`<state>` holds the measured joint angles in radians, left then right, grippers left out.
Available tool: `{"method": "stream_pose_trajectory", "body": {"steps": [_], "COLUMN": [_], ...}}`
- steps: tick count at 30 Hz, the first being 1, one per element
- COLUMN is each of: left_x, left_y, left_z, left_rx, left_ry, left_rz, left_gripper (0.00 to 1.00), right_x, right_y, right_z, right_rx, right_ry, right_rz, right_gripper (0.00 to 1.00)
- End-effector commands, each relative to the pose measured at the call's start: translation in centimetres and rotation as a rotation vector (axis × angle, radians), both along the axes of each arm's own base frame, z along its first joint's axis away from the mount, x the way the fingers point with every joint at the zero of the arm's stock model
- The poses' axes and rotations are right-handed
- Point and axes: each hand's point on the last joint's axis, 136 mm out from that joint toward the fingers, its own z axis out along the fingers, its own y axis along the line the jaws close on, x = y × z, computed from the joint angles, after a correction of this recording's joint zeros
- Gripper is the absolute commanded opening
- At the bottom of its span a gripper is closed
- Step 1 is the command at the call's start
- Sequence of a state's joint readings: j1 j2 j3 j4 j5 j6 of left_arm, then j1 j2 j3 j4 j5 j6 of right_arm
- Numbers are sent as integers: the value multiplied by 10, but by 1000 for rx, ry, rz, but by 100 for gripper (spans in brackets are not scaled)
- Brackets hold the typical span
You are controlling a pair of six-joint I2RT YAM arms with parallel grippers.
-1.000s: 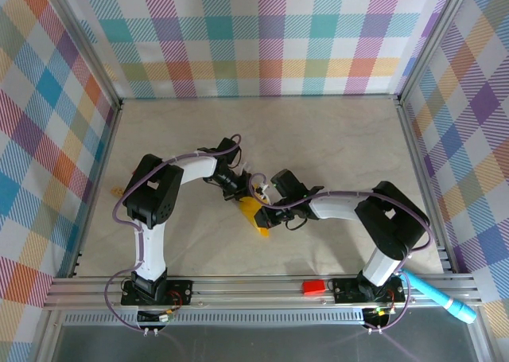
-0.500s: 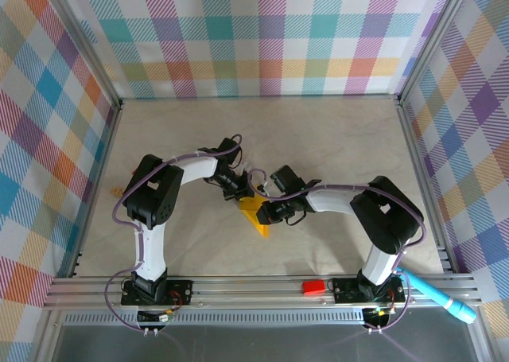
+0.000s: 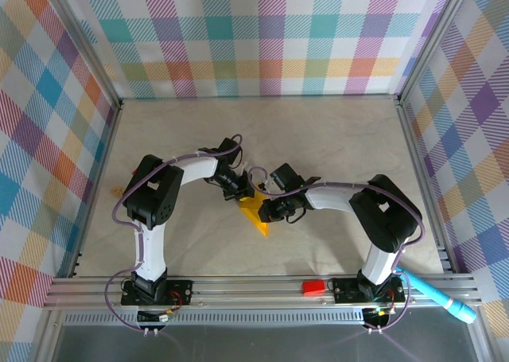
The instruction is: Fold a paper plane with a square sheet of paper (fold left side to right side)
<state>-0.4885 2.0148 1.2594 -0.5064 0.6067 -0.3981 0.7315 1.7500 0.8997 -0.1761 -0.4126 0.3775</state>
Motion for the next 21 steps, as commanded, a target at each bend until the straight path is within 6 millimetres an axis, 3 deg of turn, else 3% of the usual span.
{"method": "stream_pose_trajectory", "body": {"steps": [1,21], "left_x": [-24,-22], "left_y": [23,23], "left_z": [-36,-33], "left_rx": [170,171], "left_ry": [69,61], "left_rz": [-14,-7], "left_gripper": [0,0], "right_x": [6,1], "right_y": [1,-4], "right_z": [-2,-19], "right_rx": [-12,-40], "right_ry": [-1,43], "right_rz": [2,-3], "right_gripper": [0,0]}}
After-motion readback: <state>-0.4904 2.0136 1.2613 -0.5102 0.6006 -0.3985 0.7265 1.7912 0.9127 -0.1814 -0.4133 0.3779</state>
